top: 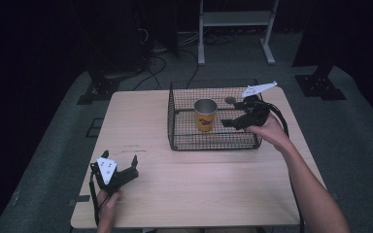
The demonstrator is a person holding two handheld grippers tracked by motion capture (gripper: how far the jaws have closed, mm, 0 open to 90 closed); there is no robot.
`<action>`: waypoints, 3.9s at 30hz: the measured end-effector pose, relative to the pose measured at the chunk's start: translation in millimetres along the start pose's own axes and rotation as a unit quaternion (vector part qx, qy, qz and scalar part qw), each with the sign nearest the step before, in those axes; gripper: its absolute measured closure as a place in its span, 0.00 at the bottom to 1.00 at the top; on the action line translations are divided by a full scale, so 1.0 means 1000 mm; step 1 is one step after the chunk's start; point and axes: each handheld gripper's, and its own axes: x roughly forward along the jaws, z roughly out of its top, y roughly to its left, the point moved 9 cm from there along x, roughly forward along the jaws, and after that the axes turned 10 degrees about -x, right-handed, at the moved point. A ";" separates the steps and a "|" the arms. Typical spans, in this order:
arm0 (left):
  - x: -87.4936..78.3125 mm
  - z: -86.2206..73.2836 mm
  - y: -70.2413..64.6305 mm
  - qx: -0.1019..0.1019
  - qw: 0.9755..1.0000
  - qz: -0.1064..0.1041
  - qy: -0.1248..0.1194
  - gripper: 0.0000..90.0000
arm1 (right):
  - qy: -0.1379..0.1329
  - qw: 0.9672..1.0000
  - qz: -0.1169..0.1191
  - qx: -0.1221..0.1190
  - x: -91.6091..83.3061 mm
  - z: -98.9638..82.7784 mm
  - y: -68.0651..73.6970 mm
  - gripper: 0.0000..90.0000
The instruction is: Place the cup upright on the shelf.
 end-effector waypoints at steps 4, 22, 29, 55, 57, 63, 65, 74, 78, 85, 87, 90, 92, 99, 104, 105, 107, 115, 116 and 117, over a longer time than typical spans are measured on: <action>0.000 0.000 0.000 0.000 1.000 0.000 0.000 0.01 | 0.000 1.000 0.003 0.000 -0.002 -0.004 0.004 0.02; 0.000 0.000 -0.001 0.001 1.000 0.001 -0.001 0.01 | -0.003 1.000 0.011 0.003 -0.019 -0.030 0.021 0.02; 0.000 0.000 -0.001 0.001 1.000 0.001 -0.001 0.01 | -0.004 1.000 0.010 0.010 -0.023 -0.041 0.024 0.02; 0.000 0.000 -0.002 0.005 1.000 0.000 -0.001 0.01 | -0.013 0.999 0.011 0.029 -0.041 -0.079 0.038 0.02; 0.000 0.000 -0.002 0.005 1.000 0.000 -0.001 0.01 | -0.014 0.999 0.010 0.030 -0.042 -0.082 0.039 0.02; 0.000 0.000 -0.002 0.006 1.000 0.001 -0.001 0.01 | -0.019 0.999 0.009 0.037 -0.044 -0.089 0.041 0.02; 0.000 0.000 -0.002 0.006 1.000 0.001 -0.001 0.01 | -0.020 0.999 0.008 0.037 -0.045 -0.091 0.042 0.02; 0.000 0.000 -0.002 0.007 1.000 0.001 -0.002 0.01 | -0.024 0.999 0.001 0.040 -0.052 -0.103 0.045 0.02; 0.000 0.000 -0.002 0.007 1.000 0.001 -0.002 0.01 | -0.025 0.999 -0.001 0.041 -0.054 -0.107 0.048 0.02; 0.000 0.000 -0.002 0.008 1.000 0.001 -0.002 0.01 | -0.030 0.998 -0.006 0.049 -0.058 -0.117 0.050 0.02; 0.000 0.000 -0.002 0.007 1.000 0.001 -0.002 0.01 | -0.033 0.998 -0.008 0.051 -0.059 -0.119 0.051 0.02; 0.000 0.000 -0.002 0.008 1.000 0.001 -0.002 0.01 | -0.035 0.998 -0.012 0.052 -0.062 -0.122 0.052 0.02; -0.001 0.000 -0.002 0.007 1.000 0.001 -0.002 0.01 | -0.038 0.998 -0.013 0.055 -0.064 -0.124 0.052 0.02; -0.001 0.000 -0.002 0.007 1.000 0.002 -0.002 0.01 | -0.048 0.997 -0.014 0.058 -0.070 -0.131 0.057 0.02; -0.001 0.000 -0.002 0.008 1.000 0.004 -0.001 0.01 | -0.054 0.996 -0.015 0.064 -0.073 -0.140 0.061 0.02; -0.001 0.000 -0.002 0.009 1.000 0.004 -0.001 0.01 | -0.052 0.996 -0.017 0.065 -0.074 -0.143 0.063 0.02; -0.001 -0.001 -0.002 0.010 1.000 0.005 0.000 0.01 | -0.056 0.996 -0.018 0.067 -0.077 -0.149 0.067 0.02; 0.000 -0.001 -0.002 0.006 1.000 0.009 0.004 0.01 | -0.067 0.994 -0.022 0.085 -0.087 -0.165 0.075 0.02; 0.000 0.000 -0.001 0.005 1.000 0.011 0.002 0.01 | -0.071 0.993 -0.027 0.089 -0.090 -0.169 0.076 0.02; 0.000 0.000 -0.001 0.005 1.000 0.011 0.002 0.01 | -0.071 0.993 -0.027 0.089 -0.090 -0.169 0.076 0.02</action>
